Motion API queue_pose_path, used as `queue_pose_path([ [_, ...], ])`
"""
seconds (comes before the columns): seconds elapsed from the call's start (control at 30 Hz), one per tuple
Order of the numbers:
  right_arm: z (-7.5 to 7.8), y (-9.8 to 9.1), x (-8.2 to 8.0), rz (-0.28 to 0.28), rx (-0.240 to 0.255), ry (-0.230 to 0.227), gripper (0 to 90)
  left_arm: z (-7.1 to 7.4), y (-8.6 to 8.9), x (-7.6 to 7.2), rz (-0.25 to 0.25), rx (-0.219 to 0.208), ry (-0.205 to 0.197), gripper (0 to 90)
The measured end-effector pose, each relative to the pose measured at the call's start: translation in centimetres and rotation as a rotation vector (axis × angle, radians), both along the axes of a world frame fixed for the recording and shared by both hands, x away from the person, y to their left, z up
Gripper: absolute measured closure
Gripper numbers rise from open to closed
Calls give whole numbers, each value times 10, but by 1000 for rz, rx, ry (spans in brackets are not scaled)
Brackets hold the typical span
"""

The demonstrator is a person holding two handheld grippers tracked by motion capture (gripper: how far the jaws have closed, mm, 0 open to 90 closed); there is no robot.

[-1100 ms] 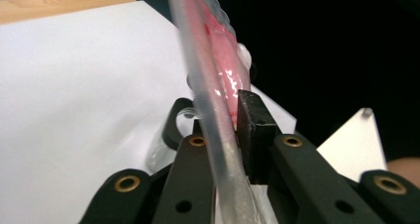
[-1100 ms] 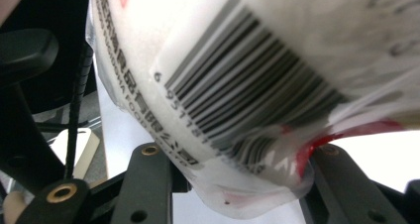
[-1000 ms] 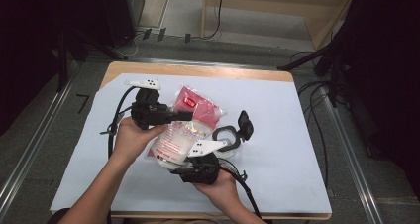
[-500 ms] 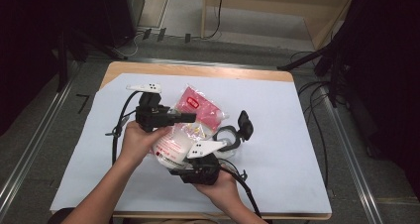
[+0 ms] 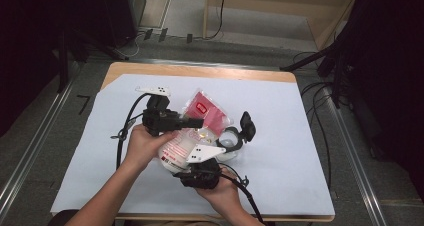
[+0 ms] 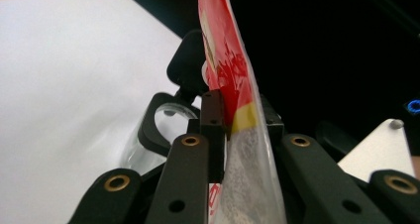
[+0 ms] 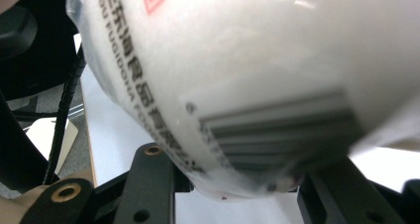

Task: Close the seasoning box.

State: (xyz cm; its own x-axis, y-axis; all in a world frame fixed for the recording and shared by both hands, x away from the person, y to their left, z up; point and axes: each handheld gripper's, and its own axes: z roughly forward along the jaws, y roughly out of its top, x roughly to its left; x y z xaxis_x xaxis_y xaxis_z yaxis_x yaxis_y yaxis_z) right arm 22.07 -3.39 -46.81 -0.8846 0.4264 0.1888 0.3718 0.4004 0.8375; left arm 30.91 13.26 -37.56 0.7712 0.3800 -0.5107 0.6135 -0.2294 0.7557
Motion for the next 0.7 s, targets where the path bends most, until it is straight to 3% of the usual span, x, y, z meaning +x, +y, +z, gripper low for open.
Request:
queue_pose_path([
  [0.23, -4, 5, 0, 8, -26, 32, 578, -3, -9, 0, -5, 64, 39, 821],
  [0.37, -5, 8, -2, -4, -51, 24, 563, -3, -13, -2, 0, 90, 68, 820],
  [0.47, -6, 8, -2, -10, -43, 37, 594, -4, -15, -2, 2, 90, 95, 797],
  [0.6, -8, 6, 0, 2, -8, 80, 606, -6, -16, 0, 8, 53, 145, 757],
  [0.7, -8, 4, 1, 3, 21, 114, 609, -6, -17, -1, 7, 51, 144, 726],
])
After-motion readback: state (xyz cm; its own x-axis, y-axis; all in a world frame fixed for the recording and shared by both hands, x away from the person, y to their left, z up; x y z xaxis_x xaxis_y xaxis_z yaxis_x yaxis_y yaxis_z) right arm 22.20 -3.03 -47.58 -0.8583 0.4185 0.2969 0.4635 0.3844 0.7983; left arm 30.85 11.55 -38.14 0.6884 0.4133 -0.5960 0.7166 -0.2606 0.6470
